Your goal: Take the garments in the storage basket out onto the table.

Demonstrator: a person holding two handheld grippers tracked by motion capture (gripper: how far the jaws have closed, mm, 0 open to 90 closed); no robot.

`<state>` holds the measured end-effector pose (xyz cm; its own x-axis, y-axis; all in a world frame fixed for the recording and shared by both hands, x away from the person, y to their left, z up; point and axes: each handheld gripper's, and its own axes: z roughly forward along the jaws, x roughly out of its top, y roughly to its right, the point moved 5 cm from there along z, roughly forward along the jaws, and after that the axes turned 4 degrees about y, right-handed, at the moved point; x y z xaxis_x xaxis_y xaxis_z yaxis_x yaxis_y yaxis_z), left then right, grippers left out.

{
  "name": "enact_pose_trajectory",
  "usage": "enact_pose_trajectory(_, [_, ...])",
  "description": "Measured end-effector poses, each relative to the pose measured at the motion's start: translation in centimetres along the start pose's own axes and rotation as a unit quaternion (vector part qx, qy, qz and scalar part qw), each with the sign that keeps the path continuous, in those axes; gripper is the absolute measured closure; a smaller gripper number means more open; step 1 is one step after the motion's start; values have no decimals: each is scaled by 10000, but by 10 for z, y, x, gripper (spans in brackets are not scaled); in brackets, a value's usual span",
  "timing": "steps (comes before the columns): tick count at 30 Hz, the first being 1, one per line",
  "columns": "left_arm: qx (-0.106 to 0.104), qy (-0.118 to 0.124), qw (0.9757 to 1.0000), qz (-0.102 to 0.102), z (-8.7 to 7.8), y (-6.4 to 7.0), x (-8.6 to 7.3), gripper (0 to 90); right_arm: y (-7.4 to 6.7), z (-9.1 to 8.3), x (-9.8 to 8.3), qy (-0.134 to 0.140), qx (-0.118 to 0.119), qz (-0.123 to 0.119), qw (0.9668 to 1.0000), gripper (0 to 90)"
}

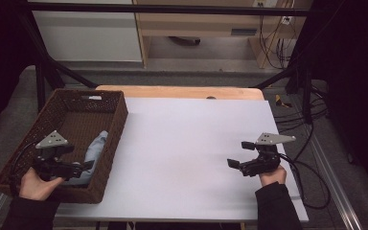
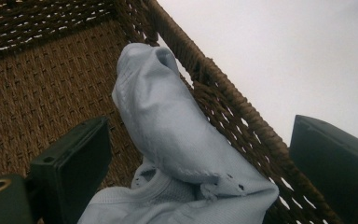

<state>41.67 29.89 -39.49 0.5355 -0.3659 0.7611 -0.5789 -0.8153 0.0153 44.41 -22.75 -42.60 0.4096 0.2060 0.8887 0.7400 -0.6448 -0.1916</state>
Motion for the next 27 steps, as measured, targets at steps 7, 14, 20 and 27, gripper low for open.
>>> enact_pose_trajectory(7, [75, -275, 9996, 47, 6, 1, -6, 80, 0, 0, 0, -9, 1, -1, 10000, 43])
enact_pose_trajectory(14, [96, -451, 9989, 24, 7, 2, -9, 120, 0, 1, 0, -27, -8, -10, 10000, 43])
enact_pose_trajectory(20, [42, -604, 9982, 51, 10, 3, -11, 194, 0, 2, -1, -65, 4, -5, 10000, 43])
enact_pose_trajectory(27, [18, -718, 9974, -35, 13, 3, -12, 259, 0, 2, -1, -62, 15, 5, 10000, 43])
